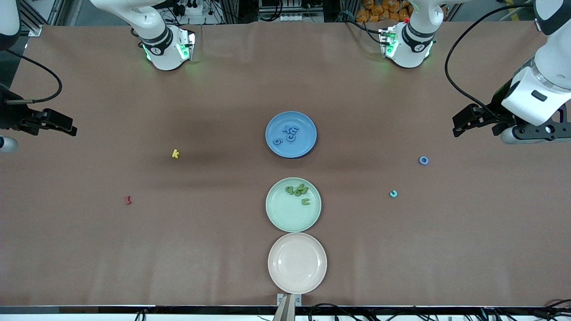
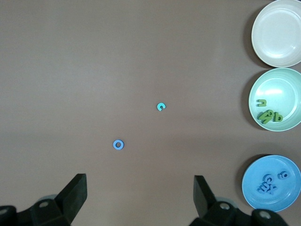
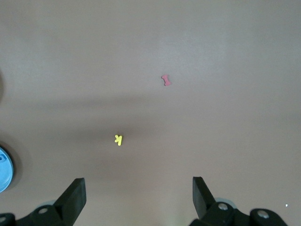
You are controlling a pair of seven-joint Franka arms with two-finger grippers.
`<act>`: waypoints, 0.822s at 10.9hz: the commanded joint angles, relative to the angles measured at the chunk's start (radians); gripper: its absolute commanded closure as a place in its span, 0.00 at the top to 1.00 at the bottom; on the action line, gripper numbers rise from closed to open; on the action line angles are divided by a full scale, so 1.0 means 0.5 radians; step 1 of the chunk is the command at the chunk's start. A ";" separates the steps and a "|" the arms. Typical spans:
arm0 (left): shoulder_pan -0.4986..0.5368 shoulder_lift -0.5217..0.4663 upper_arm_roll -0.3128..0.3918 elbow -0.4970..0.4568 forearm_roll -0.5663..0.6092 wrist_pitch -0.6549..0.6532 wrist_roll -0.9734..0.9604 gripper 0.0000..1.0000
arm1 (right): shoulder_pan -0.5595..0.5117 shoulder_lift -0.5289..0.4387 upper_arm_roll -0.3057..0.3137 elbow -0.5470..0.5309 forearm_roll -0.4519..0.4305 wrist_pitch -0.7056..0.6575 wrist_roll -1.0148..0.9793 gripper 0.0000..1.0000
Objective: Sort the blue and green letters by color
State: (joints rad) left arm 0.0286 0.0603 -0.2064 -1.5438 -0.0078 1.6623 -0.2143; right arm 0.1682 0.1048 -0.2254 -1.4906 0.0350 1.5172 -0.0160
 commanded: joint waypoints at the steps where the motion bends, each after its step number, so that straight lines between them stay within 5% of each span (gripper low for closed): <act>1: 0.007 0.042 -0.004 0.069 0.028 -0.002 0.048 1.00 | 0.029 -0.072 -0.037 -0.068 0.025 0.006 0.026 1.00; 9: 0.013 0.030 -0.008 0.063 0.144 -0.014 0.048 1.00 | 0.029 -0.075 -0.037 -0.071 0.025 0.000 0.029 1.00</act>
State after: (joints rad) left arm 0.0305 0.0728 -0.2045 -1.5283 0.0025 1.6640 -0.2143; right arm 0.1694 0.1033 -0.2332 -1.4906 0.0358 1.5149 -0.0152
